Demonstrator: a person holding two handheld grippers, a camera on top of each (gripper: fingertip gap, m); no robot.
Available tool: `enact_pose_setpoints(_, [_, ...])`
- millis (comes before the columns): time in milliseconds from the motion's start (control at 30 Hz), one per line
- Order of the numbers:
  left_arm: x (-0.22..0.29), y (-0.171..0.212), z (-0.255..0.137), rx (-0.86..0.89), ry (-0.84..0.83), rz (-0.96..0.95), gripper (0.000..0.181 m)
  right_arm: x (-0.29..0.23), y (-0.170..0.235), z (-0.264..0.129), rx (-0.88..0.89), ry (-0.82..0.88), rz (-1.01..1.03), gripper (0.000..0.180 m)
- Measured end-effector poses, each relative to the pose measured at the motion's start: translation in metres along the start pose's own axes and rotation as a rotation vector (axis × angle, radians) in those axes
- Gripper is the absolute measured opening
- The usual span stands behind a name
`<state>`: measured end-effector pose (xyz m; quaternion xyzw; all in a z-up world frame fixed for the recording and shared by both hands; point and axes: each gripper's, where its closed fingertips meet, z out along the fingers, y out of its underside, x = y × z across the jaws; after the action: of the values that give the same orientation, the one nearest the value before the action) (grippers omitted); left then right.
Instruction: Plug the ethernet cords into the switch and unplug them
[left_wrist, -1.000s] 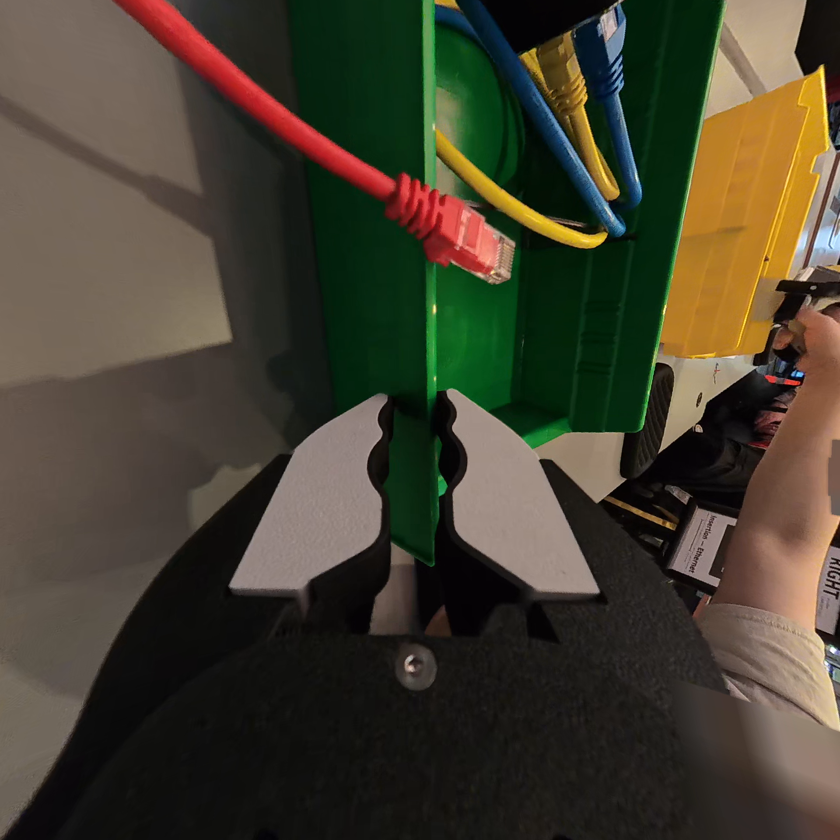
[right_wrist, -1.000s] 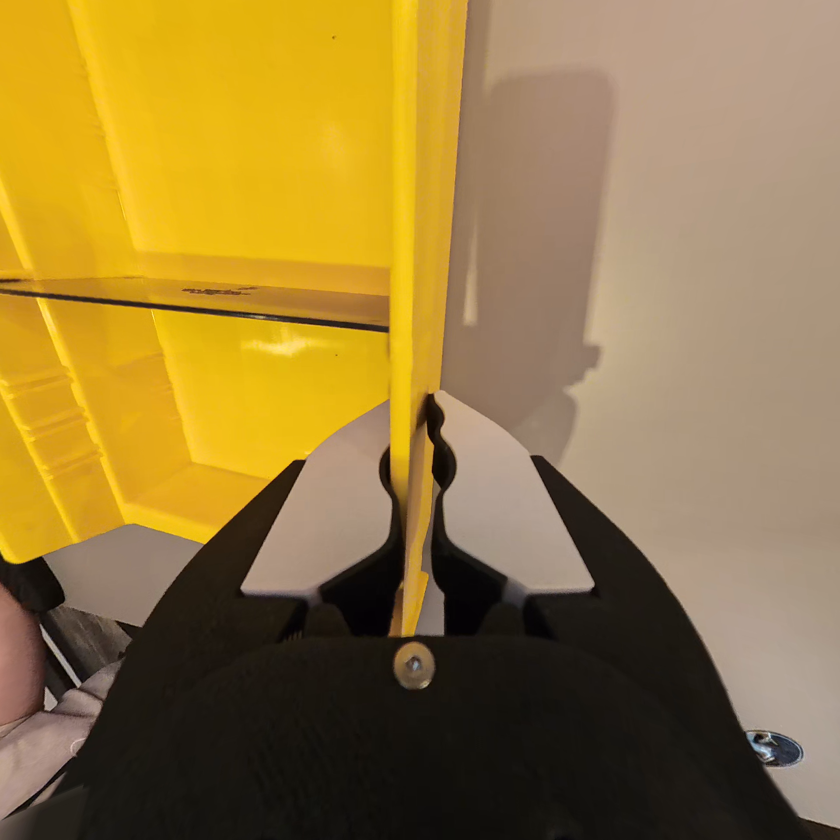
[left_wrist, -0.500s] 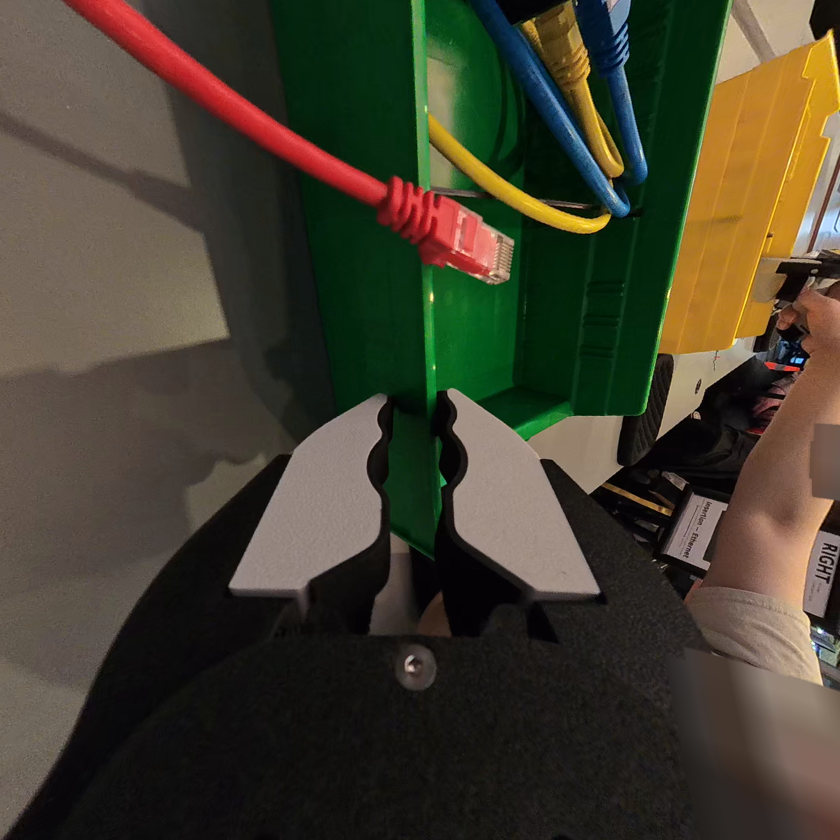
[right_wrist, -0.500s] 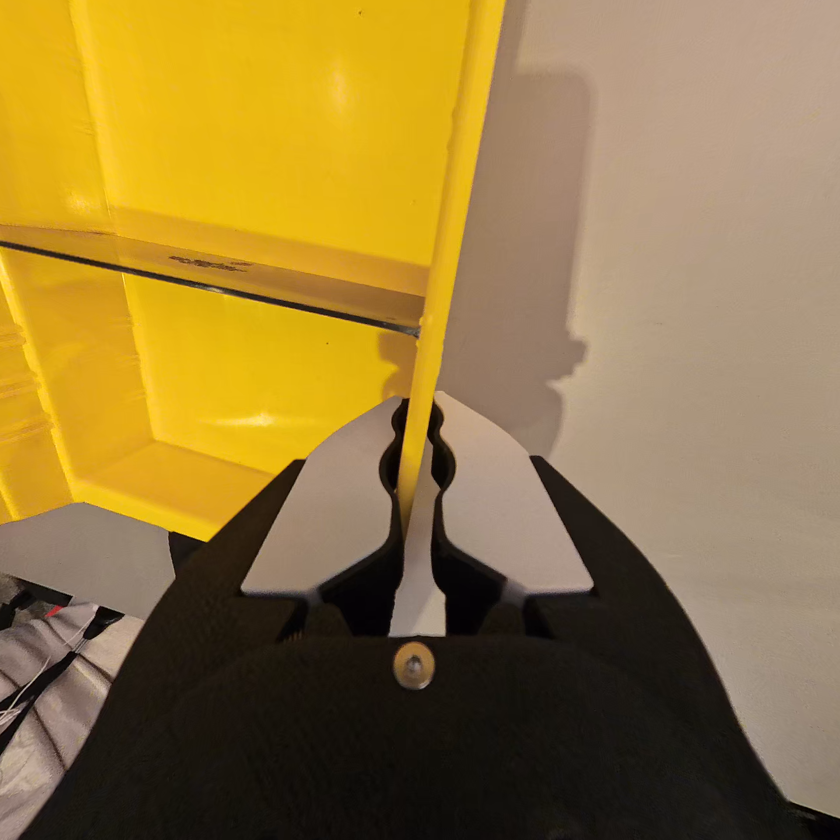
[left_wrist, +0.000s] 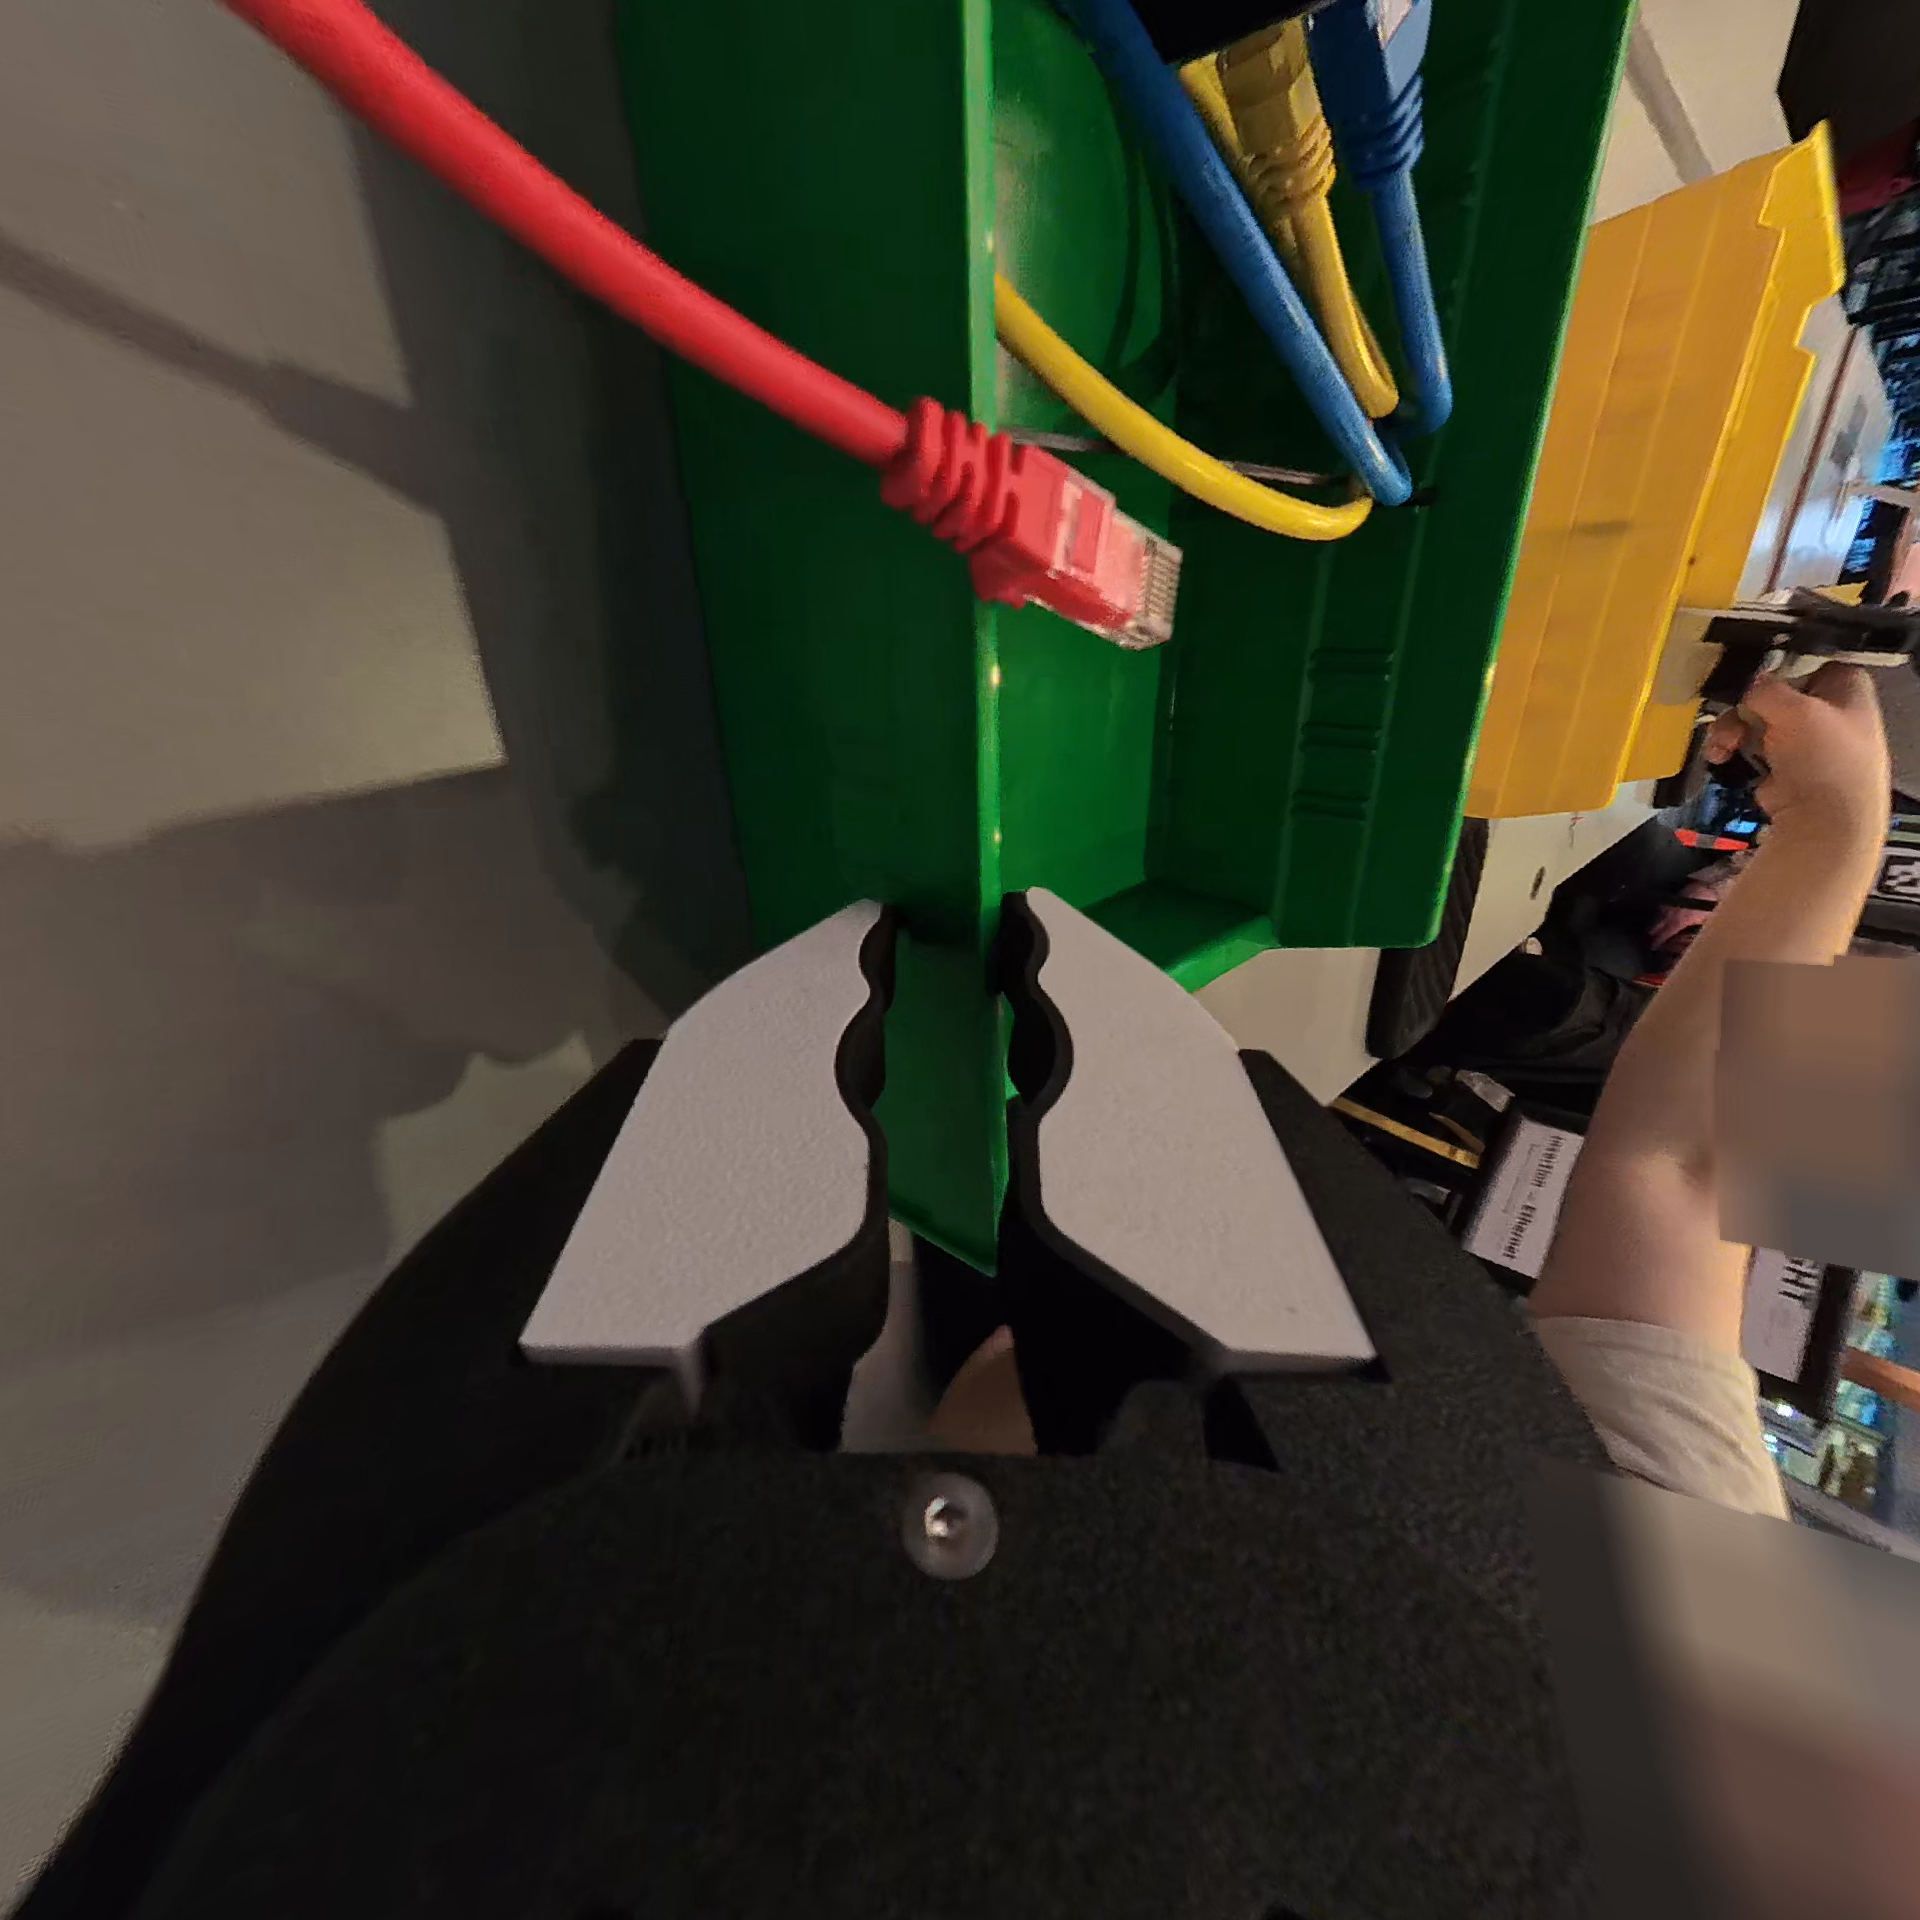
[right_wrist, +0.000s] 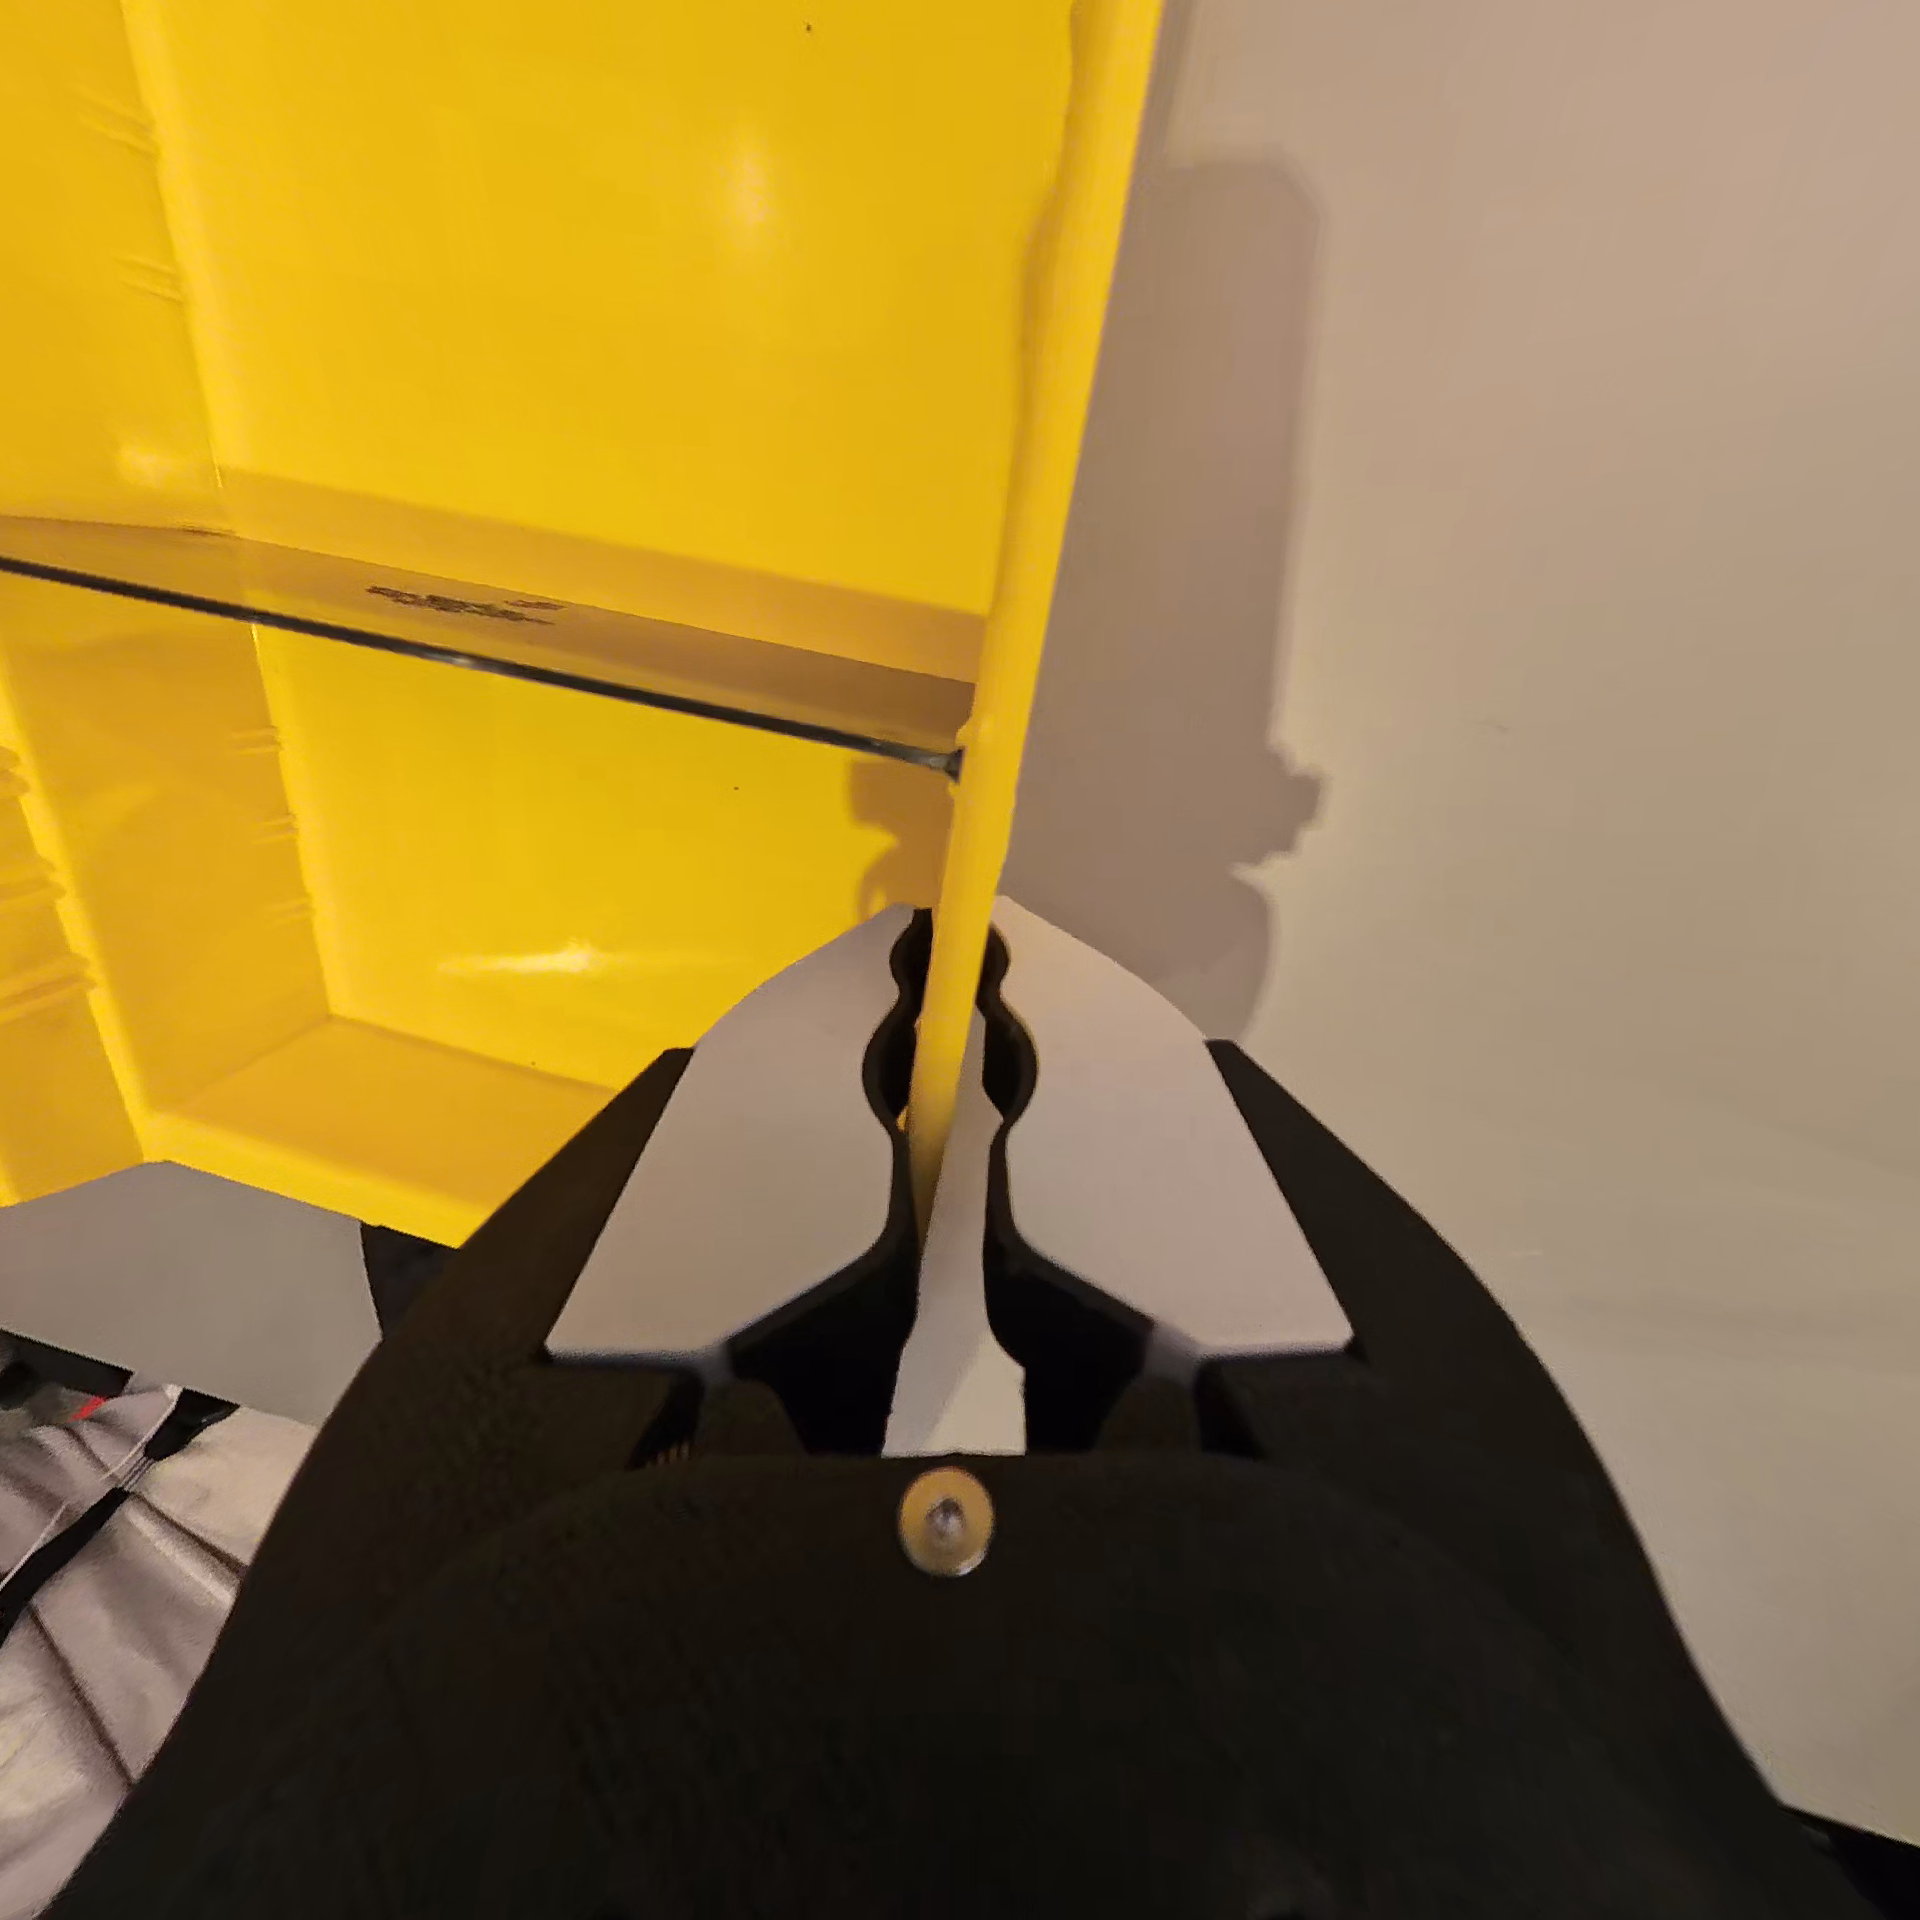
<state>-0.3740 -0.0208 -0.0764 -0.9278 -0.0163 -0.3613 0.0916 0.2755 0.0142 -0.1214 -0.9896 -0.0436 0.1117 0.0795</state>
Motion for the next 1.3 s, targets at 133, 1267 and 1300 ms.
enact_pose_setpoints(133, [0.005, -0.001, -0.014, 0.053, 0.062, -0.039, 0.014, -0.006, -0.004, -0.004, 0.091, -0.053, -0.013, 0.022])
enact_pose_setpoints(1267, [0.210, -0.139, -0.015, 0.863, -0.657, 1.415, 0.044, -0.232, -0.131, -0.187, 1.415, -0.180, -0.667, 0.044])
enact_pose_setpoints(1300, [0.198, -0.150, -0.016, 0.808, -0.747, 1.487, 0.043, -0.236, -0.132, -0.182, 1.395, -0.209, -0.669, 0.044])
